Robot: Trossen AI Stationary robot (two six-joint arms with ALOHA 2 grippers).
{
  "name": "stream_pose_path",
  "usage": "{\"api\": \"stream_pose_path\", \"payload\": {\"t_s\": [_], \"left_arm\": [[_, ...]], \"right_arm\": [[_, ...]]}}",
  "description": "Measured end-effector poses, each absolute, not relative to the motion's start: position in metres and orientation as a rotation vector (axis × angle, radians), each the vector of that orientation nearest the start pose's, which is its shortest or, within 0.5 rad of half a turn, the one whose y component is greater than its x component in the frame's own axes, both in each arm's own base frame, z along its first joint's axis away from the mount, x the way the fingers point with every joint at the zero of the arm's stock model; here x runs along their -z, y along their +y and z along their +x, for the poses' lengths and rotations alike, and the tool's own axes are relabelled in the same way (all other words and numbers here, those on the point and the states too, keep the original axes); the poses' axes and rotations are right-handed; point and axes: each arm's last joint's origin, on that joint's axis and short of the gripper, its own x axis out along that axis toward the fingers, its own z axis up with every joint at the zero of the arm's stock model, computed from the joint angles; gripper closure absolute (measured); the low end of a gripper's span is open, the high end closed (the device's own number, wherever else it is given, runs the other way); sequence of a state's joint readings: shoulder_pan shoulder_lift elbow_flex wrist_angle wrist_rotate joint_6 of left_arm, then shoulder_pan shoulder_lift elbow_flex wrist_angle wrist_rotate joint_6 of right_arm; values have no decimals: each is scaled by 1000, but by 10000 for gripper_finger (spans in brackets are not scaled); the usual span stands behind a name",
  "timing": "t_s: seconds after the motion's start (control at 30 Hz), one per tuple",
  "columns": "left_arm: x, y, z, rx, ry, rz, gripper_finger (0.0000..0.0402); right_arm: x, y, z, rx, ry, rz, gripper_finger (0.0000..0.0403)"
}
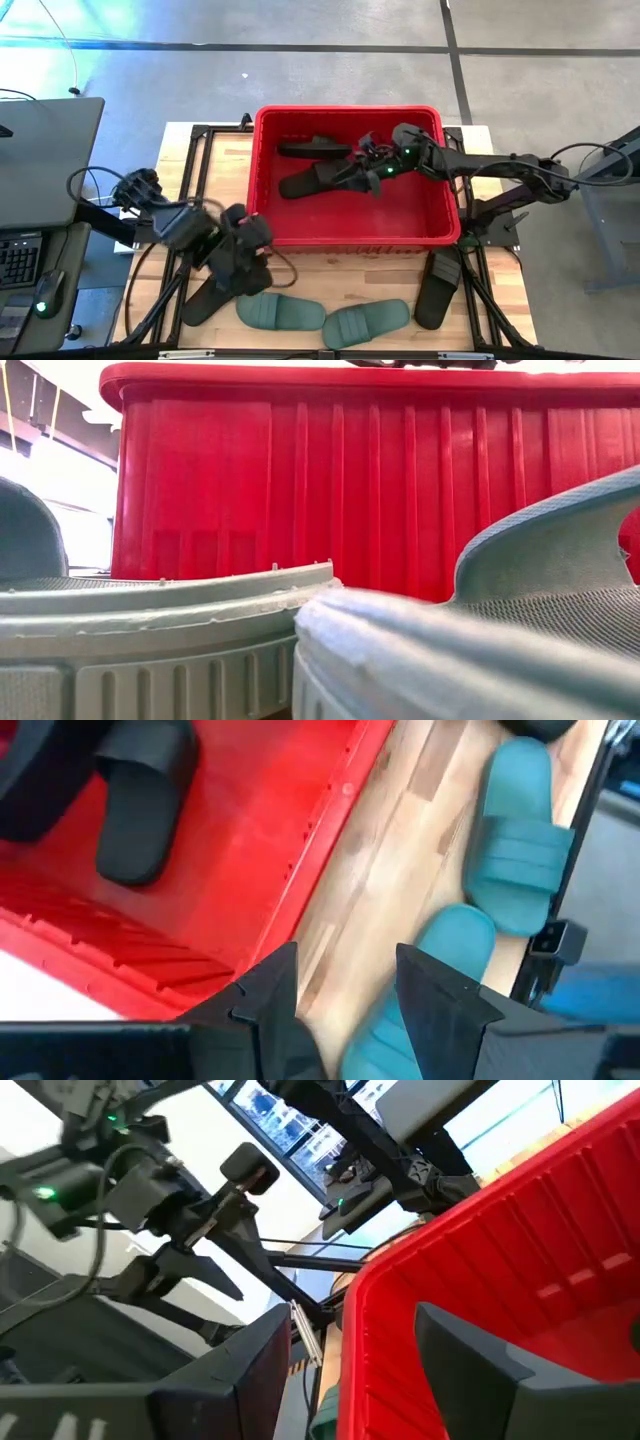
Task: Pick and place slides into bin
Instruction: Put the black slide into the red bin
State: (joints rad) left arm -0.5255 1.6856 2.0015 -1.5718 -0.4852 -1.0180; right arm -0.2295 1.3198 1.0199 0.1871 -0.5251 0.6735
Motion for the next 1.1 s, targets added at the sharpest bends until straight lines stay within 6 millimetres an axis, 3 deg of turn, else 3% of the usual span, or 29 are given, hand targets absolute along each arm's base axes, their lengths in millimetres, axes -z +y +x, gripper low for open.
{"api": "stream_pose_path", "payload": {"t_s": [0.27,0.63,0.87,1.1], "left_arm": [[-424,-145,224,-504,800,-260,247],[-433,-114,183,-499,721,-182,247],[-406,-86,147,-551,736,-219,247],[-369,-76,130,-513,792,-270,247]], "right_arm": [[-335,-50,294,-254,210,775,198],[-335,-18,298,-330,250,806,199],[-334,-2,300,-269,228,799,198],[-334,0,301,-235,214,797,198]]}}
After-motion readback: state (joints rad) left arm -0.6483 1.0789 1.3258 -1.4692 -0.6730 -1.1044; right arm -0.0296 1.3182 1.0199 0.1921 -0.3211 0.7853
